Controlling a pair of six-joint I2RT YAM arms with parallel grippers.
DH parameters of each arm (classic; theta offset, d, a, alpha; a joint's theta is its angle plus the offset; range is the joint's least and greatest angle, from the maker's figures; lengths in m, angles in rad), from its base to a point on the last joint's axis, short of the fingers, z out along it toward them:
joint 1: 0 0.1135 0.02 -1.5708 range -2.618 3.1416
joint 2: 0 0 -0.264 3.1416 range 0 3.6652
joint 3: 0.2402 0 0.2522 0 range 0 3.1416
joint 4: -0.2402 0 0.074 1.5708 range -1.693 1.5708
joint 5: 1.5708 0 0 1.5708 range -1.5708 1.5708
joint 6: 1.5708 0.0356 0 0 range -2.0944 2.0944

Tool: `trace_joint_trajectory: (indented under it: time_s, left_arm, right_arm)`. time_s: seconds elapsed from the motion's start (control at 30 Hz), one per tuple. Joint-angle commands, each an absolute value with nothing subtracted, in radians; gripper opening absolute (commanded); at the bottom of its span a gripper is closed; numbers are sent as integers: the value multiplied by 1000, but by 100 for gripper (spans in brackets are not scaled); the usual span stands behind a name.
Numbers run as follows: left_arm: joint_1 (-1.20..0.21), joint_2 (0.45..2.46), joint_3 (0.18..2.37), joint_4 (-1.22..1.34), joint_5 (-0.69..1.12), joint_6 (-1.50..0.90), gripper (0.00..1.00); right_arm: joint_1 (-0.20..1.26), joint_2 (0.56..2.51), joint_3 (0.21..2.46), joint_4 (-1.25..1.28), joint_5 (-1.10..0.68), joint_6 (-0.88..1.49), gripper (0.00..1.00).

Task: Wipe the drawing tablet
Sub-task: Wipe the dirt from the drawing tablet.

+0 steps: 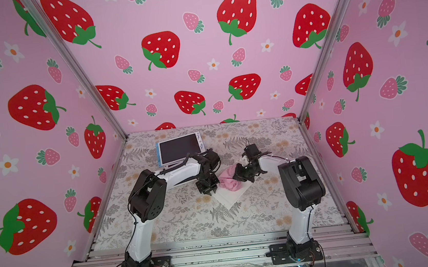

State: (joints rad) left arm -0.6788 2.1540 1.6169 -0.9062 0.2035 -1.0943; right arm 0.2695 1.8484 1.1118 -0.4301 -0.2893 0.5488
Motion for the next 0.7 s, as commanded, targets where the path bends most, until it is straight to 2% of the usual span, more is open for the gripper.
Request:
trace_joint_trajectory:
  time_s: [0.0, 0.1, 0.2, 0.27, 0.33, 0.5, 0.6, 0.67]
  left_arm:
    - [-671, 2253, 1581, -954, 108, -1093, 21]
    - [-669, 2253, 1578, -950, 109, -1090, 21]
    - [-667, 2257, 1582, -949, 110, -1089, 21]
    - [-666, 2260, 1587, -951, 113, -1088, 21]
    - [-666, 2260, 1591, -953, 111, -1087, 21]
    - [-666, 2255, 1584, -952, 113, -1084, 20]
    - [-666, 2252, 1576, -946, 114, -1085, 20]
    - [-666, 2252, 1576, -943, 117, -1085, 20]
  right_arm:
    - [174, 1798, 1105, -521, -179, 512, 0]
    - [233, 1783, 1090, -525, -209, 489, 0]
    - [385, 1781, 1077, -507, -248, 518, 0]
    - [437, 1788, 1066, -493, -264, 551, 0]
    - [395, 1786, 1045, -481, -258, 577, 0]
    - [155, 1793, 1067, -522, -245, 537, 0]
    - [143, 1800, 1099, -568, -222, 472, 0]
    - [193, 1783, 1074, -558, -244, 475, 0]
